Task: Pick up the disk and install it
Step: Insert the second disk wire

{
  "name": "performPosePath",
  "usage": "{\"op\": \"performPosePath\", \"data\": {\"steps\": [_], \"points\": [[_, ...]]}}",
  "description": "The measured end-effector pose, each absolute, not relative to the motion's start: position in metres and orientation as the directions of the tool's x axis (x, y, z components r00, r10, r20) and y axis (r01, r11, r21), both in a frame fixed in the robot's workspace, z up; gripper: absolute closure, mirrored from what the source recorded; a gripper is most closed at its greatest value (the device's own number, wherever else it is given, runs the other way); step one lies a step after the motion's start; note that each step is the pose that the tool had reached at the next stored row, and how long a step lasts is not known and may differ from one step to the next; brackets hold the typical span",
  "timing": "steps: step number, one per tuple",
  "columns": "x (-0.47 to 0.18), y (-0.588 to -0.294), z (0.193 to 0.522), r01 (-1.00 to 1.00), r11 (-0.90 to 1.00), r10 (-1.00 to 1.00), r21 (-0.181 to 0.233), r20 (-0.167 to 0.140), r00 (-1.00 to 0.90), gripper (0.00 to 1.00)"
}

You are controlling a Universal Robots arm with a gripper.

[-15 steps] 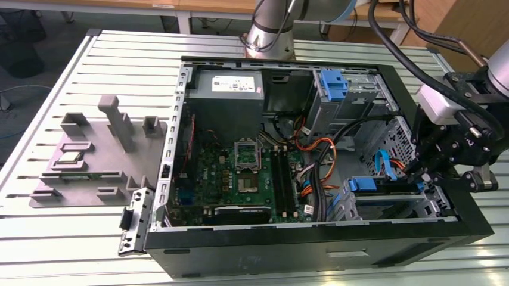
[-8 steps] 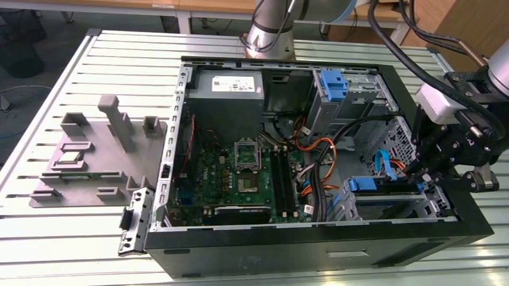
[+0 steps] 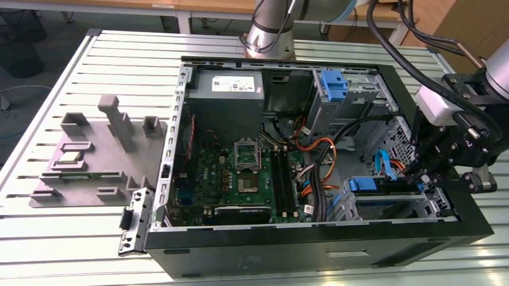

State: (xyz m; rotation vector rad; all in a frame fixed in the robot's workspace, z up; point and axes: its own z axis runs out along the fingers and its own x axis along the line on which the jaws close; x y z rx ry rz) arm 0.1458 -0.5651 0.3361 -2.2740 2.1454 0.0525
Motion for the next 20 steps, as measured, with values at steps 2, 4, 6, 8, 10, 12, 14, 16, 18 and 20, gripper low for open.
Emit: {"op": "performPosePath", "data": {"steps": [2,4,6,8,10,12,14,16,18,20], "points": [[0.1457,-0.5651,0.3358,-0.998,-0.058,-0.998,0.012,-0.035,0.058,0.76],[0.1456,-0.5651,0.3355,-0.998,-0.058,-0.998,0.012,-0.034,0.058,0.76],[0.1455,-0.5650,0.3348,-0.998,-0.058,-0.998,0.012,-0.035,0.058,0.76],[0.1453,-0.5651,0.3342,-0.998,-0.058,-0.998,0.012,-0.034,0.058,0.76],[0.1452,-0.5651,0.3339,-0.998,-0.058,-0.998,0.012,-0.034,0.058,0.76],[0.1452,-0.5651,0.3337,-0.998,-0.058,-0.998,0.012,-0.034,0.058,0.76],[0.1451,-0.5651,0.3336,-0.998,-0.058,-0.998,0.012,-0.034,0.058,0.76],[0.1451,-0.5651,0.3336,-0.998,-0.058,-0.998,0.012,-0.034,0.058,0.76],[0.1451,-0.5651,0.3336,-0.998,-0.058,-0.998,0.012,-0.034,0.058,0.76],[0.1451,-0.5651,0.3336,-0.998,-0.058,-0.998,0.012,-0.034,0.058,0.76]]}}
